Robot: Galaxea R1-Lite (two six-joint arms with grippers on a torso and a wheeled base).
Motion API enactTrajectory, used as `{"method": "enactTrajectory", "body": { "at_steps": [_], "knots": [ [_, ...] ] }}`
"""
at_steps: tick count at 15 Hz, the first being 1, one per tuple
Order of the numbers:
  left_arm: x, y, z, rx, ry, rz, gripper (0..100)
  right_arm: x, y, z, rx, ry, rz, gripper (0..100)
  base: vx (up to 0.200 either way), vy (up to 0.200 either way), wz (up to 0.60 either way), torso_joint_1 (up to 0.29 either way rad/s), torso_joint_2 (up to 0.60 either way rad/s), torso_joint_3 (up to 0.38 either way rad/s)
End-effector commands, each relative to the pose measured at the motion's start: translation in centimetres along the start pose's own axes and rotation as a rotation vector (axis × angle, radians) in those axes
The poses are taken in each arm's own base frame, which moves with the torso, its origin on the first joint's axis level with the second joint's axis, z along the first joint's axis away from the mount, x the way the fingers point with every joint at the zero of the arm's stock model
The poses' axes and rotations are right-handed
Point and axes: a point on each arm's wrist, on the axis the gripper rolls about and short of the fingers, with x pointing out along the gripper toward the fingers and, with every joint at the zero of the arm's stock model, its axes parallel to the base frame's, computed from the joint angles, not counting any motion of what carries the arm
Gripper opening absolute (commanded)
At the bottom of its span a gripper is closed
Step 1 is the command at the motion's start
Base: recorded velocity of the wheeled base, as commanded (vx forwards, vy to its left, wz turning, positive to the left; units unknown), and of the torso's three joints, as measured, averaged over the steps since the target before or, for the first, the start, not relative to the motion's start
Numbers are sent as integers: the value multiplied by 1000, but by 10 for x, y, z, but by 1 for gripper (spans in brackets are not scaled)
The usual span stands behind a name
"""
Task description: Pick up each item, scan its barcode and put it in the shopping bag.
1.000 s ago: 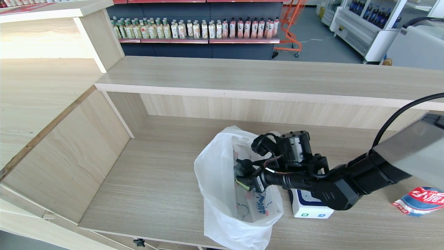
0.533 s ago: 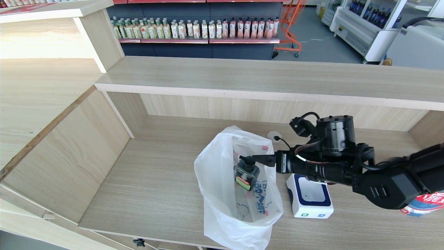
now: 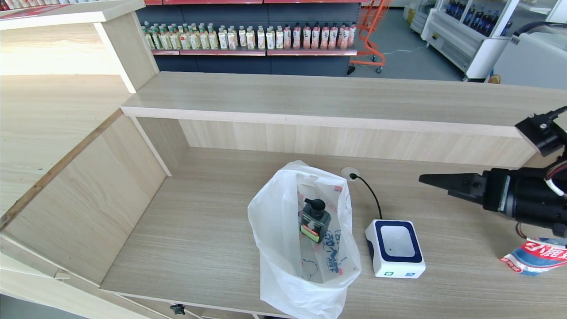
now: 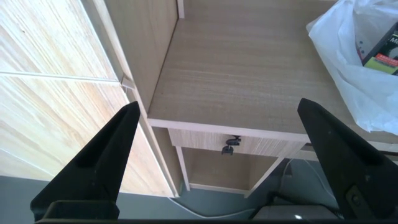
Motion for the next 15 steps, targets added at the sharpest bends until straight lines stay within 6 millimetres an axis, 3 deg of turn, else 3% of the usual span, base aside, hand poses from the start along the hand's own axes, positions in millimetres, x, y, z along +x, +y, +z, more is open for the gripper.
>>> {"method": "enactTrajectory", "body": {
  "at_steps": [1, 7, 13, 15],
  "knots": [
    [0, 0, 0, 1, 0, 0, 100, -33, -3, 1, 0, -89, -40, 100, 0, 0, 0, 0, 0, 0],
    [0, 0, 0, -3, 0, 0, 100, -40, -6, -5, 16, -78, -71, 100, 0, 0, 0, 0, 0, 0],
    [0, 0, 0, 1, 0, 2, 100, -37, -8, -7, 68, -60, -83, 100, -200, -200, 0, 3, 5, 0],
    [0, 0, 0, 0, 0, 2, 100, -37, -9, -8, 72, -53, -84, 100, 0, 0, 0, 0, 0, 0]
  ]
}}
